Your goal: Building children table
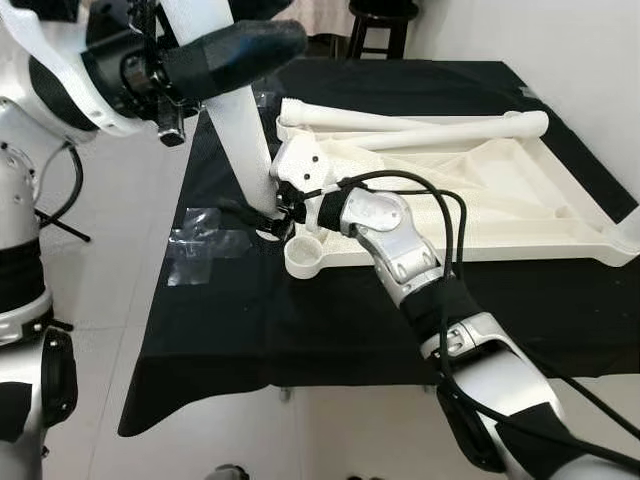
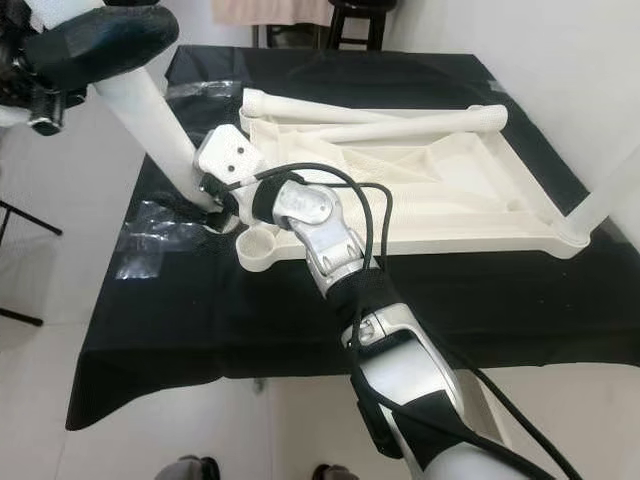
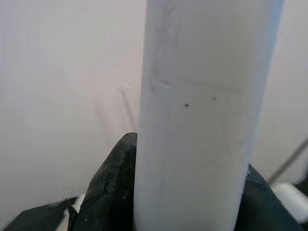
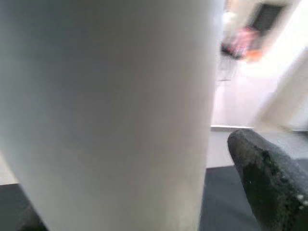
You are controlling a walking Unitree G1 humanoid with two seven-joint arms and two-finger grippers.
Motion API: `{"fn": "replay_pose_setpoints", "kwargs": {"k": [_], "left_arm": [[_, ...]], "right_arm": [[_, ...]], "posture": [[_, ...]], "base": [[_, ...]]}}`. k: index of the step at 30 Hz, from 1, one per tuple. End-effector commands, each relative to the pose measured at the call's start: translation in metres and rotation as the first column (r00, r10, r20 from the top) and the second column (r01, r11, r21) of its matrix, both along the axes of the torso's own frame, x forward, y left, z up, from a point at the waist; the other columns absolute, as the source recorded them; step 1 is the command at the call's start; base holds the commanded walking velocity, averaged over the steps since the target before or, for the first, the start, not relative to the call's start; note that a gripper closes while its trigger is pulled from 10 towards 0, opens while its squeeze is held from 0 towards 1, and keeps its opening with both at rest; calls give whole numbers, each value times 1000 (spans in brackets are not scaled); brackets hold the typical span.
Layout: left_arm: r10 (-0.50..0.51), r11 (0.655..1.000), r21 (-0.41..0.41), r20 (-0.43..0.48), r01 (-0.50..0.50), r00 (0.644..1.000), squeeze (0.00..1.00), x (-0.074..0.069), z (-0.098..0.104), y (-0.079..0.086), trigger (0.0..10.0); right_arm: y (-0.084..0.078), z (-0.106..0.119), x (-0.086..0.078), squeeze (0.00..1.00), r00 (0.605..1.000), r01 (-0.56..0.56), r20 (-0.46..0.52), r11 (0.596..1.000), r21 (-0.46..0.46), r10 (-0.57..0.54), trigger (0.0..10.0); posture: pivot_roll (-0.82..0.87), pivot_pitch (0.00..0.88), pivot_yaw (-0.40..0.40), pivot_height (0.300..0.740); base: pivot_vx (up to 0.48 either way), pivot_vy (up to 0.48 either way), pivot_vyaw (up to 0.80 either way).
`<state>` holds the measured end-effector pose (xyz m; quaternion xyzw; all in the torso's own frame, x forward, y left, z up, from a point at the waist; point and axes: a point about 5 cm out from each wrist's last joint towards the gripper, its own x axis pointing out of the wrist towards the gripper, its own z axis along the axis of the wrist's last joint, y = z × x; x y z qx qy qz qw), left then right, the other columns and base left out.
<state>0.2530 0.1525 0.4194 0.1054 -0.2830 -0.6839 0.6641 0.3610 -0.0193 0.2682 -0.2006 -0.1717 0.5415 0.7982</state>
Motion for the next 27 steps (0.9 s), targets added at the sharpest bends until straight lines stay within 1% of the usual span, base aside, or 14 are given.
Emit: {"fn": "replay_pose_setpoints", "kwargs": {"k": [1,2,4,8,12,18,19,20,21,22,24,25,26,27], "left_arm": [[-260,955,121,-96,271,961,0,-11,-12,-25,0],[-260,955,121,-96,271,961,0,-11,-12,-25,0],[-300,946,100,-86,308,950,0,-13,-7,-25,0],[-339,935,75,-88,345,937,0,-15,-3,-26,0],[-352,930,73,-99,359,931,0,-16,-10,-35,0],[-353,931,66,-101,360,930,0,-18,-13,-33,0],[-327,943,31,-108,332,939,722,-16,-13,-32,6549],[-327,943,31,-108,332,939,722,-16,-13,-32,6549],[-288,957,-6,-118,289,950,1000,-14,-12,-30,10000],[-288,957,-6,-118,289,950,1000,-14,-12,-30,10000],[-182,982,-77,-106,174,978,1000,-9,-10,-25,10000],[-182,982,-77,-106,174,978,1000,-9,-10,-25,10000],[-108,989,-116,-99,96,989,1000,-7,-9,-19,10000],[8,983,-179,-100,-26,995,1000,-4,-8,-6,10000]], "right_arm": [[2,9,-2,0,999,-43,-24,999,22,43,0],[2,9,-2,0,999,-43,-24,999,22,43,0],[6,9,-7,0,995,-95,-30,994,44,97,0],[7,9,-7,0,994,-104,-24,993,54,106,0],[6,8,-5,0,995,-90,-30,993,71,93,0],[2,6,-2,0,996,-70,-48,995,71,73,0],[0,5,0,0,997,-45,-61,996,79,50,0],[0,5,0,0,997,-45,-61,996,79,50,0],[-2,3,3,0,997,-6,-77,996,90,13,0],[-2,3,3,0,997,-6,-77,996,90,13,0],[-10,-2,12,0,990,99,-110,989,107,-88,0],[-10,-2,12,0,990,99,-110,989,107,-88,0],[-15,-3,15,0,983,147,-127,981,127,-131,0],[-23,-4,20,0,970,210,-154,964,161,-186,0]], "posture": [[103,99,-66,740],[103,99,-66,740],[97,99,-65,740],[98,100,-66,740],[101,107,-63,740],[101,112,-62,740],[99,120,-61,740],[99,120,-61,740],[99,126,-64,740],[99,126,-64,740],[102,133,-66,740],[102,133,-66,740],[108,149,-68,740],[116,160,-71,740]], "base": [[0,0,0],[0,0,0],[0,0,0],[0,0,0],[0,0,0],[0,0,0],[0,0,0],[0,0,0],[0,0,0],[0,0,0],[0,0,0],[0,0,0],[0,0,0],[0,0,0]]}}
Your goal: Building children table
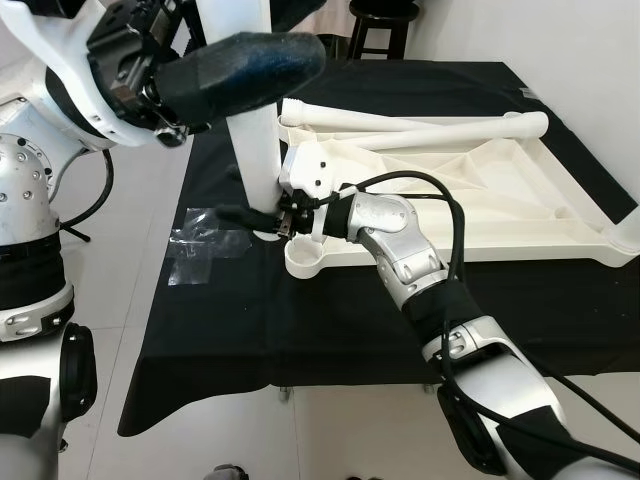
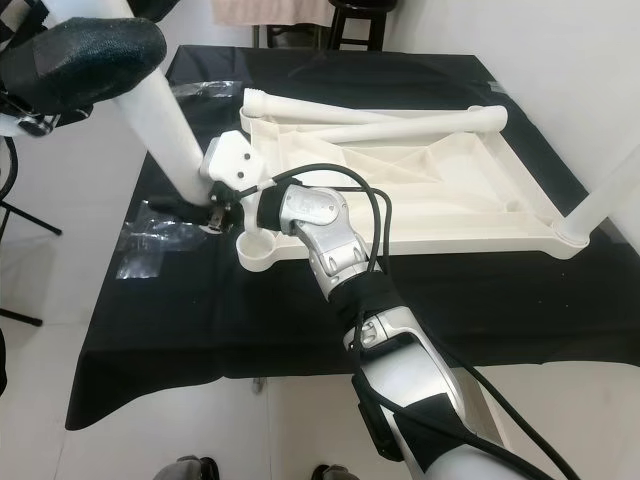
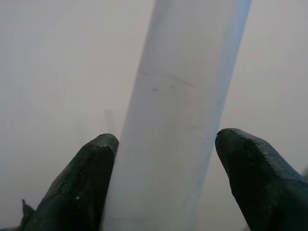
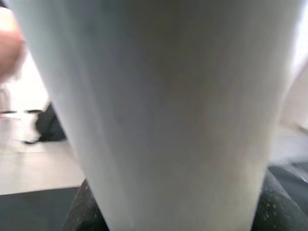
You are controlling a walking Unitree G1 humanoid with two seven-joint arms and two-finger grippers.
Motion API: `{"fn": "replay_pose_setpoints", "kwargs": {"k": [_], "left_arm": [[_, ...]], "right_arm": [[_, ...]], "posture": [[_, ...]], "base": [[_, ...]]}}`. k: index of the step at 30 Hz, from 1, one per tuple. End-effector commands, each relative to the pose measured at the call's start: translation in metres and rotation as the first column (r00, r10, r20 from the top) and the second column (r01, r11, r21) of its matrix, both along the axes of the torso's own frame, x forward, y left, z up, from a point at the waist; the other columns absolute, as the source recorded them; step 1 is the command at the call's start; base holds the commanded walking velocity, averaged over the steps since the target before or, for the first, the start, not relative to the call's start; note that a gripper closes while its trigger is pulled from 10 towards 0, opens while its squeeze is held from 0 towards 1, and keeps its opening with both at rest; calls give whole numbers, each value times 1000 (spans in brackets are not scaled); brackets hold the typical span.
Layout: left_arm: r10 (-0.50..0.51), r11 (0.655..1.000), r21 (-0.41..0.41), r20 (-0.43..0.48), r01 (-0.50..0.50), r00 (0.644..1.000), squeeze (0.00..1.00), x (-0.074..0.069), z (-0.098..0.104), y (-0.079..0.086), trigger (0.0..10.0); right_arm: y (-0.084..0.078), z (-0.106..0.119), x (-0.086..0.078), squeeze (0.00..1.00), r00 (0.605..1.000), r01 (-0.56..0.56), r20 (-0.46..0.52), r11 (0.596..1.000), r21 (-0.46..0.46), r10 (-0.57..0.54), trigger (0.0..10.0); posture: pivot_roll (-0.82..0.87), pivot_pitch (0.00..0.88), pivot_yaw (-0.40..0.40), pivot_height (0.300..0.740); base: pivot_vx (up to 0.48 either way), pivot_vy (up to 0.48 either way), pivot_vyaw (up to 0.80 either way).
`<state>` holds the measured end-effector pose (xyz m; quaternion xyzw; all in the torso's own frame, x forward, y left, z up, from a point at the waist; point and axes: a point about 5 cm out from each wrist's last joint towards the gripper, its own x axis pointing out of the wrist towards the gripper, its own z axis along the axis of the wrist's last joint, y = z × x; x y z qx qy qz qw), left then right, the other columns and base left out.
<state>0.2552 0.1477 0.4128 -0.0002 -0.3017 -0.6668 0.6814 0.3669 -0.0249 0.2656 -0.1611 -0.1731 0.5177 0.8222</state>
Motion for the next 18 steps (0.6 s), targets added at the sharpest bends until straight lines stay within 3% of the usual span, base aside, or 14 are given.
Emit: {"fn": "replay_pose_setpoints", "kwargs": {"k": [1,2,3,4,5,8,9,11,12,13,14,16,18], "left_arm": [[209,975,-81,3,-208,978,1000,-2,-2,21,10000],[321,941,-108,-23,-321,947,1000,4,-6,36,10000],[321,941,-108,-23,-321,947,1000,4,-6,36,10000],[425,896,-122,-50,-428,904,1000,9,-11,51,10000],[425,896,-122,-50,-428,904,1000,9,-11,51,10000],[616,769,-138,-100,-624,782,1000,11,-26,82,10000],[637,750,-141,-111,-647,763,1000,9,-28,87,10000],[640,746,-143,-117,-651,759,1000,8,-29,88,10000],[703,669,-166,-177,-725,689,1000,-3,-42,100,10000],[703,669,-166,-177,-725,689,1000,-3,-42,100,10000],[719,653,-135,-197,-745,666,1000,-9,-56,99,10000],[701,680,-56,-245,-731,670,1000,-18,-83,84,10000],[694,688,-37,-261,-725,671,1000,-21,-91,78,10000]], "right_arm": [[-28,-3,20,0,968,226,-147,964,139,-206,0],[-33,-2,22,0,959,257,-169,952,167,-229,0],[-33,-2,22,0,959,257,-169,952,167,-229,0],[-37,-2,24,0,951,281,-188,940,193,-246,0],[-37,-2,24,0,951,281,-188,940,193,-246,0],[-46,-2,28,0,933,333,-220,916,224,-285,0],[-48,-2,29,0,929,344,-225,910,230,-295,0],[-50,-2,29,0,927,349,-227,908,232,-299,0],[-58,3,32,0,914,381,-267,870,313,-304,0],[-58,3,32,0,914,381,-267,870,313,-304,0],[-60,5,32,0,917,371,-286,858,356,-277,0],[-59,10,28,0,944,284,-273,873,397,-182,0],[-58,11,27,0,950,258,-269,879,402,-157,0]], "posture": [[119,162,-72,740],[130,173,-72,740],[130,173,-72,740],[130,173,-72,740],[130,173,-72,740],[143,191,-70,740],[148,195,-72,740],[148,195,-72,740],[164,215,-78,740],[164,215,-78,740],[173,230,-80,740],[181,246,-83,740],[181,246,-83,740]], "base": [[0,0,0],[0,0,0],[0,0,0],[0,0,0],[0,0,0],[0,0,0],[0,0,0],[0,0,0],[0,0,0],[0,0,0],[0,0,0],[0,0,0],[0,0,0]]}}
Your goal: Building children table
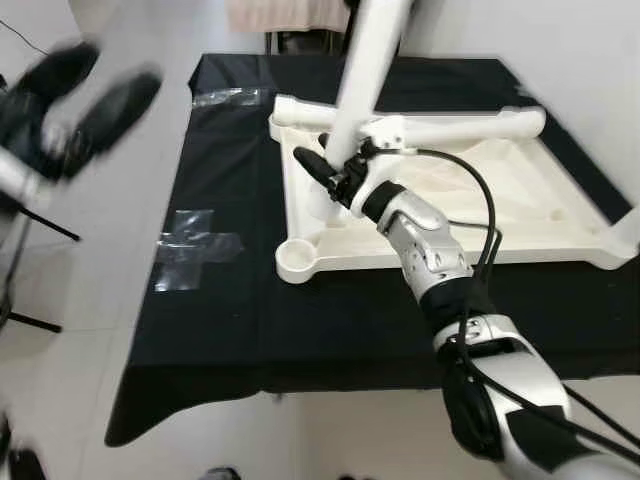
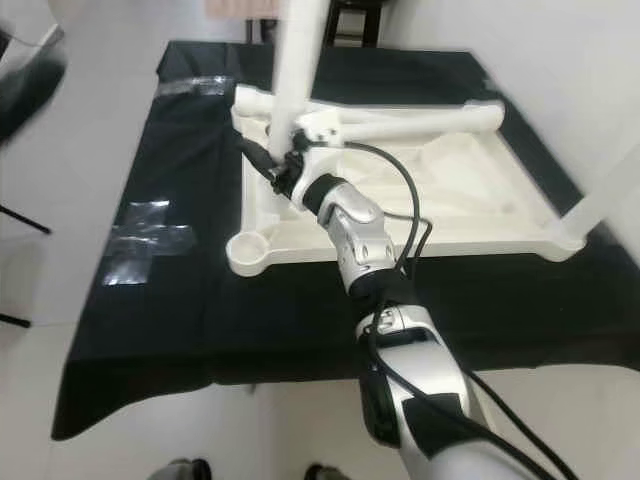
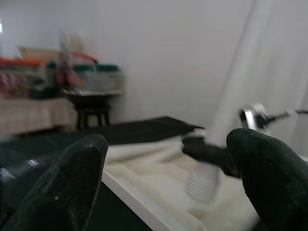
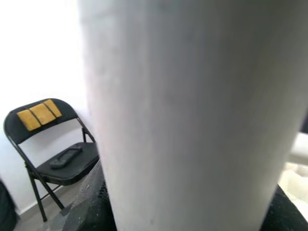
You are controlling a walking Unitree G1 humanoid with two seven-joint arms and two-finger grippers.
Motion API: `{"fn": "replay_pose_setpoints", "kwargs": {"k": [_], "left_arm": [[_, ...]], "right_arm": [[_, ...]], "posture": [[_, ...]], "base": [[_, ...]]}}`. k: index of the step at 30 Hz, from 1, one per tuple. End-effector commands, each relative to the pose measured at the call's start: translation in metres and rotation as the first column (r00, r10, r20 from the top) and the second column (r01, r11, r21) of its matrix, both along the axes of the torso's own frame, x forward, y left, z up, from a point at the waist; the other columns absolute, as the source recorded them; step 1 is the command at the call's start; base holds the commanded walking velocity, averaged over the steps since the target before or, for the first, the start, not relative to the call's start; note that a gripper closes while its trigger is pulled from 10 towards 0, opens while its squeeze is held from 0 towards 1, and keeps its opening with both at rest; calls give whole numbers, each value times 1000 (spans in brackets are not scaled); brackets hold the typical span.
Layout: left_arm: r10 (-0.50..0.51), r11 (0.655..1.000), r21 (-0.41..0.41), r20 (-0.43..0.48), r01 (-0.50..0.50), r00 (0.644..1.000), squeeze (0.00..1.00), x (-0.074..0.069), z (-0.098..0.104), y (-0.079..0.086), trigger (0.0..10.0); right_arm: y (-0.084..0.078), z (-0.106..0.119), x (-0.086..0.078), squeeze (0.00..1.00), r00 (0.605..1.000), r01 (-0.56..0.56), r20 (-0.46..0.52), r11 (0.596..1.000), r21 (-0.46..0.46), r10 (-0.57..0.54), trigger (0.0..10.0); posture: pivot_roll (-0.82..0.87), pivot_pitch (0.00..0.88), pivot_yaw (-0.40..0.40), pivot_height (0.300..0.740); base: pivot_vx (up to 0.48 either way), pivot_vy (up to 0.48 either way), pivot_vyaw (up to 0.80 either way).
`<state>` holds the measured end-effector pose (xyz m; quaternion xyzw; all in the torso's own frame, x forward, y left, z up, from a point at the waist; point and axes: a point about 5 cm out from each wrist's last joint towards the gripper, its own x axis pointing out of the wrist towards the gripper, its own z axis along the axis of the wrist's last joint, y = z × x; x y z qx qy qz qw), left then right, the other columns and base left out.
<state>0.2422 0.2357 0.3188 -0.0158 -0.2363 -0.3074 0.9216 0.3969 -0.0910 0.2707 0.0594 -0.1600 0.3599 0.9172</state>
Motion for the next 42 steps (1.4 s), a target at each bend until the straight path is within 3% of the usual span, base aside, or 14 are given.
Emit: {"fn": "replay_pose_setpoints", "kwargs": {"k": [1,2,3,6,11,13,14,15,20,24,29,34,38,42], "left_arm": [[-50,998,26,-40,52,998,235,-9,-17,-25,10000],[-59,997,35,-116,63,992,0,-10,-41,-41,10000],[-59,997,35,-116,63,992,0,-10,-41,-41,10000],[-56,996,52,-283,73,957,0,-18,-100,-78,10000],[-34,996,66,-309,57,950,0,-20,-110,-82,10000],[-13,995,90,-307,43,952,0,-22,-111,-84,10000],[-7,989,136,-309,52,951,0,-30,-110,-90,10000],[-10,989,137,-314,56,949,0,-33,-109,-91,10000],[-12,987,149,-314,62,949,0,-45,-103,-90,10000],[-21,979,188,-295,79,955,0,-60,-97,-94,10000],[-44,975,195,-283,102,958,0,-70,-95,-102,10000],[-42,973,207,-291,106,956,0,-76,-94,-105,10000],[-36,972,211,-294,102,955,0,-76,-93,-105,10000],[-40,972,209,-293,105,955,0,-76,-92,-106,10000]], "right_arm": [[13,5,-9,0,987,-154,40,988,-5,154,2157],[19,5,-18,0,964,-255,68,966,-37,257,10000],[19,5,-18,0,964,-255,68,966,-37,257,10000],[37,-6,-40,0,857,-493,85,856,-152,509,10000],[43,-11,-42,0,839,-519,74,833,-194,540,10000],[47,-10,-44,0,810,-558,81,806,-198,580,10000],[54,-3,-49,0,751,-620,110,752,-221,651,10000],[57,0,-47,0,738,-631,117,741,-229,664,10000],[57,12,-42,0,726,-637,137,735,-232,673,10000],[47,23,-39,0,695,-661,147,705,-256,704,10000],[35,29,-35,0,696,-654,139,701,-283,705,10000],[23,32,-33,0,649,-689,101,639,-342,754,10000],[19,30,-29,0,686,-637,78,650,-414,723,10000],[16,34,-27,0,692,-628,73,649,-428,718,10000]], "posture": [[177,273,-83,740],[171,296,-80,740],[171,296,-80,740],[160,342,-77,740],[160,342,-77,740],[169,396,-69,740],[189,424,-65,740],[194,435,-62,740],[215,456,-57,740],[242,471,-57,740],[249,485,-56,740],[243,493,-58,740],[236,496,-56,740],[238,495,-62,740]], "base": [[0,0,0],[0,0,0],[0,0,0],[0,0,0],[0,0,0],[0,0,0],[0,0,0],[0,0,0],[0,0,0],[0,0,0],[0,0,0],[0,0,0],[0,0,0],[0,0,0]]}}
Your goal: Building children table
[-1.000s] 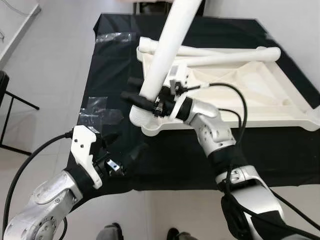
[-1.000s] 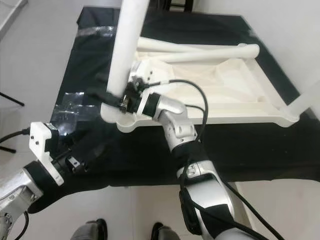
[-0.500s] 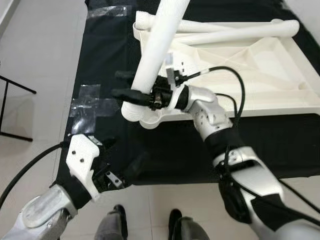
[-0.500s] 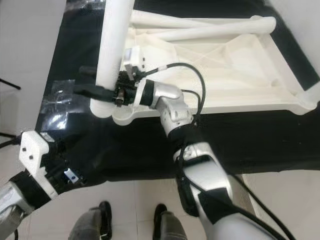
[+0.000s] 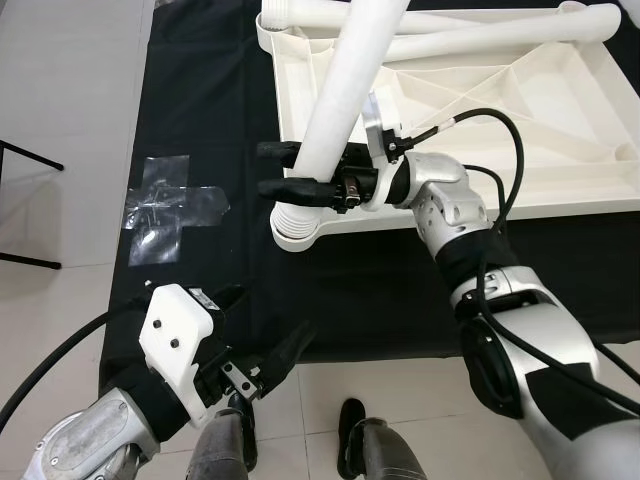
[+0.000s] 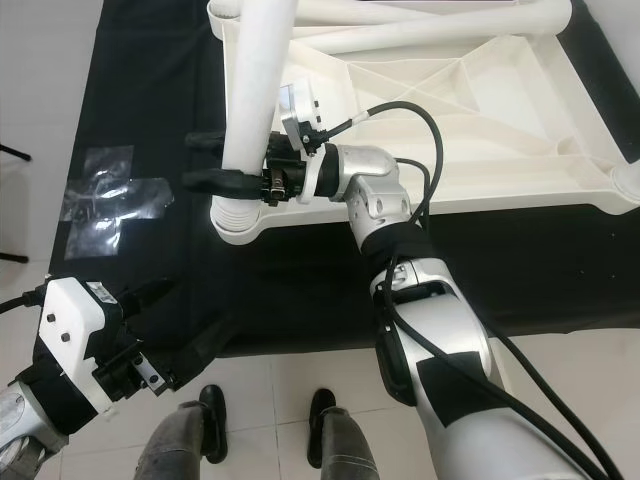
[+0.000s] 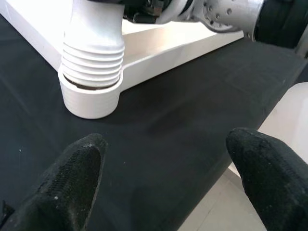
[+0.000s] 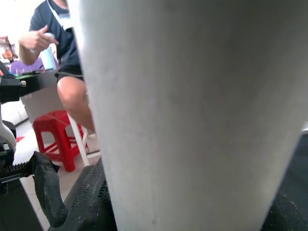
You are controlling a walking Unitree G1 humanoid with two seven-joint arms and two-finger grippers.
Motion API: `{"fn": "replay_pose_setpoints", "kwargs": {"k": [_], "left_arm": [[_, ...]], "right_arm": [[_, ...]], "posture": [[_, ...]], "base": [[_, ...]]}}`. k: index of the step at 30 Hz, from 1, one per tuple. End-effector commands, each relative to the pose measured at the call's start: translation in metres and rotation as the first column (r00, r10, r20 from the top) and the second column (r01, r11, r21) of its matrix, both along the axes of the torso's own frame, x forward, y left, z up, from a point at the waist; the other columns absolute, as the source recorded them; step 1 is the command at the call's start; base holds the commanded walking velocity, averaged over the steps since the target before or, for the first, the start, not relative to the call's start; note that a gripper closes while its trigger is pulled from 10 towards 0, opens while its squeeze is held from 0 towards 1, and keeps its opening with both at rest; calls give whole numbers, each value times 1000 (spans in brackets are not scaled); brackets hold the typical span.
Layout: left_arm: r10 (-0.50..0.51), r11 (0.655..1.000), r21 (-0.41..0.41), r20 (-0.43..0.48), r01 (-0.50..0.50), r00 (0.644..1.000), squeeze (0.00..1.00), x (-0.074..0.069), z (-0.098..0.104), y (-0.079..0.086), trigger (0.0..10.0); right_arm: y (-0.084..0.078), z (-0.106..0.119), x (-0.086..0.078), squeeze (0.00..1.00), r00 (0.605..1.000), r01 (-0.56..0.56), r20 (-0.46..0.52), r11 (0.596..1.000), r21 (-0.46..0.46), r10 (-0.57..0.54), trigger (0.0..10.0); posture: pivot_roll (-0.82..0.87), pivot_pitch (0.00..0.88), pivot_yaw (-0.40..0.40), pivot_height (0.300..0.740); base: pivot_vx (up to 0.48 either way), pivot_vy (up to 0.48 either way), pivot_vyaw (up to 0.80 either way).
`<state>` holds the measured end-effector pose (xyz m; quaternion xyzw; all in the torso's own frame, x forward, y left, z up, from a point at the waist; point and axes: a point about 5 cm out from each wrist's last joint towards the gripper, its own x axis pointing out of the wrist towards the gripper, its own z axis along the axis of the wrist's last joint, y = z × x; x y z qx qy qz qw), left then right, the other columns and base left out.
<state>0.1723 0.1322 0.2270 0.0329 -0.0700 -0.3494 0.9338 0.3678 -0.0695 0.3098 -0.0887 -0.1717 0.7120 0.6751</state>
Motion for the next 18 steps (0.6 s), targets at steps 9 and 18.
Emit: {"fn": "replay_pose_setpoints", "kwargs": {"k": [9,18], "left_arm": [[-8,1000,10,-9,8,1000,0,-9,0,-2,10000],[-1,1000,8,-12,1,1000,0,-9,0,-4,10000]], "right_arm": [[1,-16,-2,0,998,-27,50,981,-190,38,10000],[15,-28,-11,0,973,-101,151,907,-409,177,10000]], "posture": [[234,498,-72,740],[230,504,-80,740]], "base": [[0,0,0],[0,0,0]]}}
